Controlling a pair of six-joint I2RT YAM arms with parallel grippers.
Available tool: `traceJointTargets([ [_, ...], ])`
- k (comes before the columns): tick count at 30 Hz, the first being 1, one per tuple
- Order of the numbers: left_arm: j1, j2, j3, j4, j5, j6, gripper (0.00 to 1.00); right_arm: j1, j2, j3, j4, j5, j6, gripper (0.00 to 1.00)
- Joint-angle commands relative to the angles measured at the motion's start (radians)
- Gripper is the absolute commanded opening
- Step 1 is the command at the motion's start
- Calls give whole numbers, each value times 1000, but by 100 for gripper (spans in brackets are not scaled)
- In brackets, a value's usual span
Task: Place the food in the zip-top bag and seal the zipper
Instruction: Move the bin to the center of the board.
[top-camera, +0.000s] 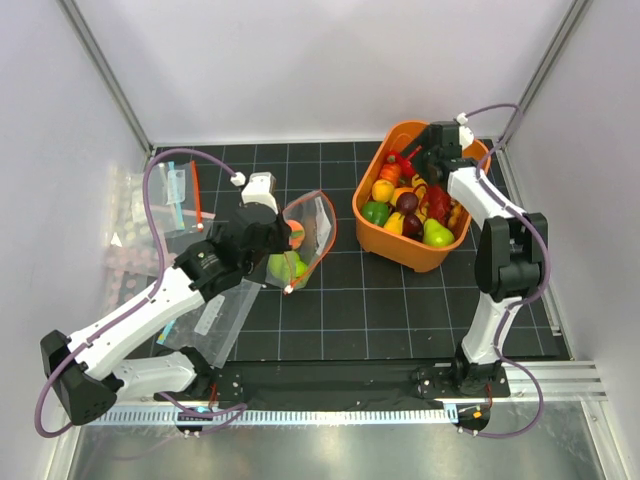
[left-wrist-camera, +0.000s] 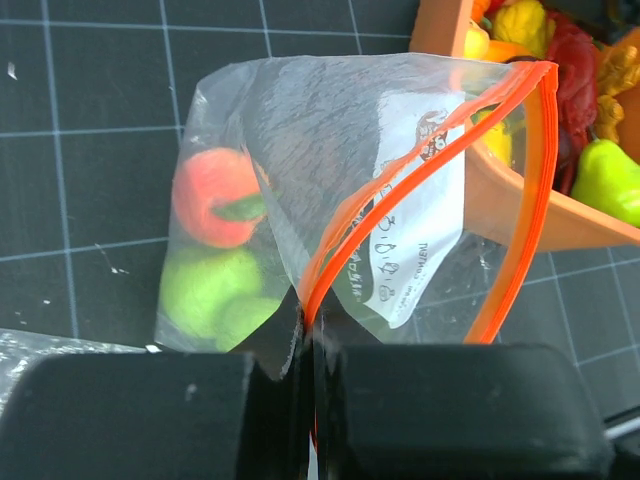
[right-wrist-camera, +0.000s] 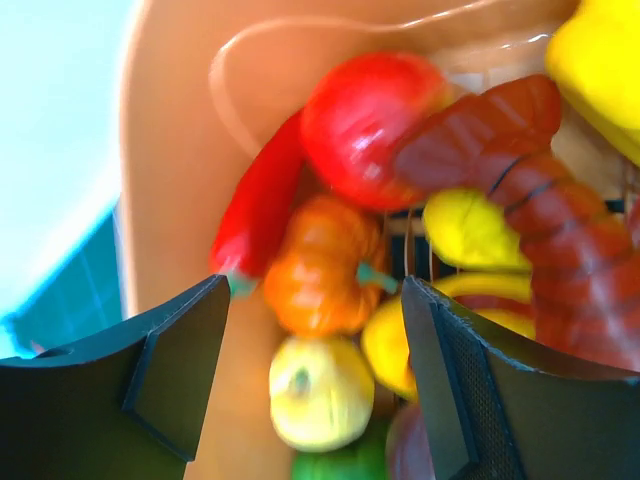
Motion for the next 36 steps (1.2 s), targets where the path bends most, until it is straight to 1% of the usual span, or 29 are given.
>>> traceJointTargets([
  [1, 4, -15, -4, 63, 45, -48, 0, -25, 43, 15, 159, -152, 173, 76],
  [2, 4, -18, -3, 66, 50, -50, 0, -32, 53, 14, 179, -164, 192, 77],
  [3, 4, -18, 2, 72, 48, -54, 0, -39, 62, -3, 201, -176, 249, 77],
  [4, 4, -16, 3, 74, 44, -54, 0, -42, 68, -14, 274, -191, 277, 77],
  [7, 4, -8, 17, 74, 15, -50, 0, -48, 94, -55, 392, -234, 392, 78],
  [11, 4, -5, 2, 89, -44, -65, 0, -48, 155, -39, 445, -251, 479, 76],
  [12, 4, -7, -4, 105, -48, -70, 0, -46, 169, -31, 453, -254, 496, 74],
  [17, 4, -10, -52, 154, -58, -67, 0, -36, 208, -28, 479, -259, 541, 70],
  [18, 5, -12, -55, 158, -64, -64, 0, -34, 214, -29, 480, -259, 541, 66],
  [21, 4, -12, -64, 158, -76, -50, 0, -32, 215, -46, 526, -279, 552, 46],
  [22, 5, -15, -66, 160, -79, -45, 0, -34, 212, -54, 554, -280, 553, 32],
  [24, 5, -21, -76, 160, -88, -32, 0, -32, 199, -69, 558, -277, 541, 24],
  [25, 4, -22, -78, 158, -90, -27, 0, -34, 180, -72, 558, -283, 533, 17],
  [26, 5, -31, -80, 160, -90, -24, 0, -34, 166, -78, 560, -285, 527, 13],
  [28, 4, -42, -89, 160, -99, -19, 0, -32, 137, -103, 548, -282, 497, 10],
  [31, 4, -61, -103, 168, -94, -5, 0, -36, 53, -131, 519, -274, 437, 7],
  [34, 4, -65, -100, 168, -73, 10, 0, -34, -36, -146, 471, -274, 368, 6],
  [36, 5, -59, -97, 163, -58, 25, 0, -28, -100, -147, 451, -300, 323, 6],
])
